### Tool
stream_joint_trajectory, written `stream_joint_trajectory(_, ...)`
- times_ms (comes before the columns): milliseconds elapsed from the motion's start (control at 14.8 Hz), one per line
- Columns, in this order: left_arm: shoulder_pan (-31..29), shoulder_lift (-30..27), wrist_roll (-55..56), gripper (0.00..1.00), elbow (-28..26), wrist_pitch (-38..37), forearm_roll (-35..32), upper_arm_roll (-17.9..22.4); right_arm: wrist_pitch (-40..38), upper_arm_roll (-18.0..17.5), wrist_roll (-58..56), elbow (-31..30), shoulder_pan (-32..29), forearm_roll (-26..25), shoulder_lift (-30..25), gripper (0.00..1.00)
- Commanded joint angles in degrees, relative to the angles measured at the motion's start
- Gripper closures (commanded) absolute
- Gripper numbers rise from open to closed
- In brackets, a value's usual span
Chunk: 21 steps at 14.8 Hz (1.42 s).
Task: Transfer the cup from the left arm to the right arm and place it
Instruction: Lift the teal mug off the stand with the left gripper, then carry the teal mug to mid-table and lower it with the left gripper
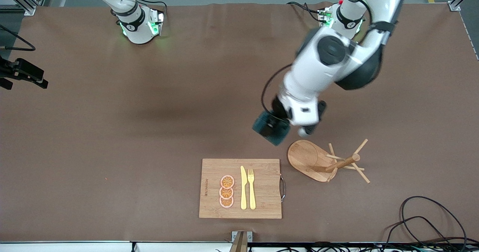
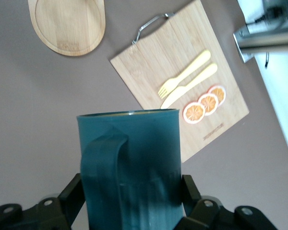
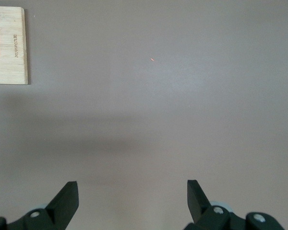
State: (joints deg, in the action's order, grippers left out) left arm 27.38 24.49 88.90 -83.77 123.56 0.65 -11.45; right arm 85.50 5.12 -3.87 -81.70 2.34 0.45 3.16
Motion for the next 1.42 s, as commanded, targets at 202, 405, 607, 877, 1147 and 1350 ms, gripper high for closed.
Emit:
stream_joint_trajectory(202,11.53,0.73,6.10,0.55,-0.17,-0.07,-18.46,0.73,-0.16,-0.64,-0.61,-0.83,-0.85,0.60,-1.23,0.00)
stream_joint_trajectory(405,15.49,1.96,10.06,0.55,-0.61,-0.07,-27.95,0.64,-0.16,-0.64,-0.61,-0.74,-0.85,0.60,-1.23,0.00)
stream_joint_trajectory(607,19.89,3.19,12.95,0.57,-1.48,-0.33,-35.95,0.73,-0.16,-0.64,-0.61,-0.83,-0.94,0.60,-1.23,0.00)
stream_joint_trajectory(877,24.81,6.26,18.22,0.57,-2.98,-0.60,-49.21,0.73,-0.07,-0.64,-0.61,-0.83,-0.94,0.60,-1.23,0.00)
stream_joint_trajectory(1147,28.95,12.06,27.09,0.58,-4.56,-3.30,-64.68,0.73,-0.16,-0.64,-0.61,-0.74,-0.94,0.60,-1.23,0.00)
stream_joint_trajectory(1350,32.72,18.30,35.79,0.58,-4.56,-7.43,-75.58,0.81,-0.07,-0.64,-0.61,-0.74,-0.94,0.60,-1.23,0.00)
